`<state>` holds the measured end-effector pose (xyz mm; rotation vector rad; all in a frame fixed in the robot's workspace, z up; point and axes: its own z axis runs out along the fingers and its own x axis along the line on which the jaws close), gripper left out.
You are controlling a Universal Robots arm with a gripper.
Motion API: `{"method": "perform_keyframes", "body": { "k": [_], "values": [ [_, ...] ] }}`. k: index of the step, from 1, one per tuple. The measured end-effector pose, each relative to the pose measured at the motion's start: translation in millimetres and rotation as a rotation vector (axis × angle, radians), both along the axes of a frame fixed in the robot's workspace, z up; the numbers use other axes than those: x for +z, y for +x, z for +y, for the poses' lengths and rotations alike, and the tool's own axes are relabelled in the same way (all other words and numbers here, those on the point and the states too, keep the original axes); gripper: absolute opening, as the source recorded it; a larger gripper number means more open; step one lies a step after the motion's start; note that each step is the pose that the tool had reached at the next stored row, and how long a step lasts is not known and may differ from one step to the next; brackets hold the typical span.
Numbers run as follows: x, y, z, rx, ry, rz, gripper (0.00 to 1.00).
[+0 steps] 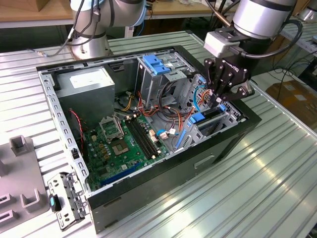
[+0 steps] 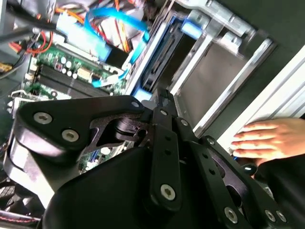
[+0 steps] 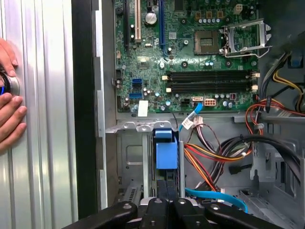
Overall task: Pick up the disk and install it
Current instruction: 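Insert the first disk wire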
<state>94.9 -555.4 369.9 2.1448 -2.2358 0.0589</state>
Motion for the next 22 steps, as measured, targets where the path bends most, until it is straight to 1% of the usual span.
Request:
{"method": "perform_keyframes", "body": {
  "k": [3,4,5,6,8,11,14,19,22],
  "values": [
    [0.0,9.6,0.0,0.005,-0.0001,0.0000,0.11],
    [0.0,12.1,0.1,0.039,0.0000,0.0001,0.11],
    [0.0,12.7,0.0,0.074,-0.0001,0.0000,0.11],
    [0.9,13.6,0.0,0.091,-0.0001,0.0002,0.11],
    [4.4,15.5,0.1,0.109,0.0001,0.0010,0.11],
    [7.3,18.3,0.4,0.121,0.0003,0.0017,0.11],
    [8.5,22.9,0.9,0.134,-0.0001,0.0024,0.11],
    [8.6,33.8,1.7,0.146,0.0000,0.0029,0.11],
    [8.5,41.8,3.7,0.149,0.0001,0.0030,0.11]
  ]
}}
